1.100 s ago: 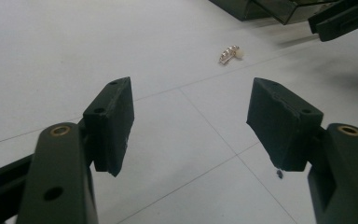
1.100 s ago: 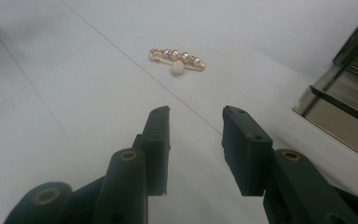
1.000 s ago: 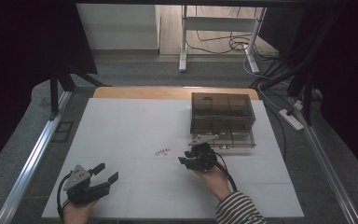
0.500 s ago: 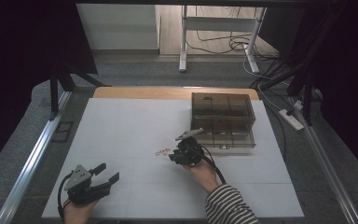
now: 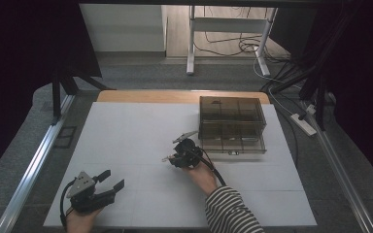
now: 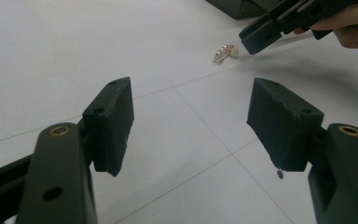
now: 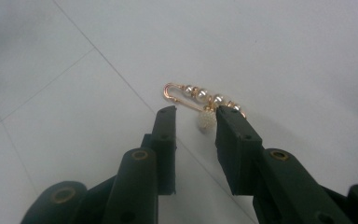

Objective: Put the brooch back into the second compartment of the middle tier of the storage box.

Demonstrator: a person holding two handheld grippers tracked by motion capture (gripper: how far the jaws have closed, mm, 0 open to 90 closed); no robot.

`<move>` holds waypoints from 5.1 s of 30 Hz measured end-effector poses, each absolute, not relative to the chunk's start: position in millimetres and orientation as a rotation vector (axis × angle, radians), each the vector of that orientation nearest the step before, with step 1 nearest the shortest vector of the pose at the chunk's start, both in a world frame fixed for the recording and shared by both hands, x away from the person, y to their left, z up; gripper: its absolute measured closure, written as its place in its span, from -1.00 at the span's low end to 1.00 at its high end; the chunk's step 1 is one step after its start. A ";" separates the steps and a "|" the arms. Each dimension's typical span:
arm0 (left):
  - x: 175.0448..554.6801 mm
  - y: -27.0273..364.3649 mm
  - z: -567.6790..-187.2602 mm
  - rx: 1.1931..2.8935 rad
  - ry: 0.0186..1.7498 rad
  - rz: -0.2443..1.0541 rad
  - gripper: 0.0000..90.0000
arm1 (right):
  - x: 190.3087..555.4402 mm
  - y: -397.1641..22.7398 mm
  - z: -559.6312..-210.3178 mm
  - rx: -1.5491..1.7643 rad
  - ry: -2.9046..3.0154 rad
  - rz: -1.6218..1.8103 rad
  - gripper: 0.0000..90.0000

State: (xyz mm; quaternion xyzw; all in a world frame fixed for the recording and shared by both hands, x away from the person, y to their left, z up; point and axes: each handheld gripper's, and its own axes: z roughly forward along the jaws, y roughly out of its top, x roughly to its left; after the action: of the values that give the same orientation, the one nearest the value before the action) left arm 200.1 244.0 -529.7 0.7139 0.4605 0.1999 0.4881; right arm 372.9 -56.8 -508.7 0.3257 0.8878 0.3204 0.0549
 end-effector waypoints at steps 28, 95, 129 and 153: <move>200.3 243.3 -529.8 1.742 1.114 0.481 -0.29 | 385.9 -39.5 -518.2 0.979 2.688 0.823 0.77; 201.6 243.5 -530.9 1.747 1.117 0.470 -0.29 | 359.4 -114.0 -463.3 0.949 2.641 0.968 0.78; 201.2 243.2 -531.1 1.749 1.124 0.475 -0.29 | 348.0 -178.7 -437.0 1.035 2.557 1.007 0.78; 201.4 243.3 -531.3 1.749 1.125 0.476 -0.29 | 349.3 -224.2 -418.3 1.131 2.443 1.013 0.78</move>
State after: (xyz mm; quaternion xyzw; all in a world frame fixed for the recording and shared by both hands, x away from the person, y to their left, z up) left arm 201.4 243.3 -531.3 0.7178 0.4618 0.1954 0.4830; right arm 349.3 -224.2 -418.3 0.3897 0.8419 0.3490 0.1324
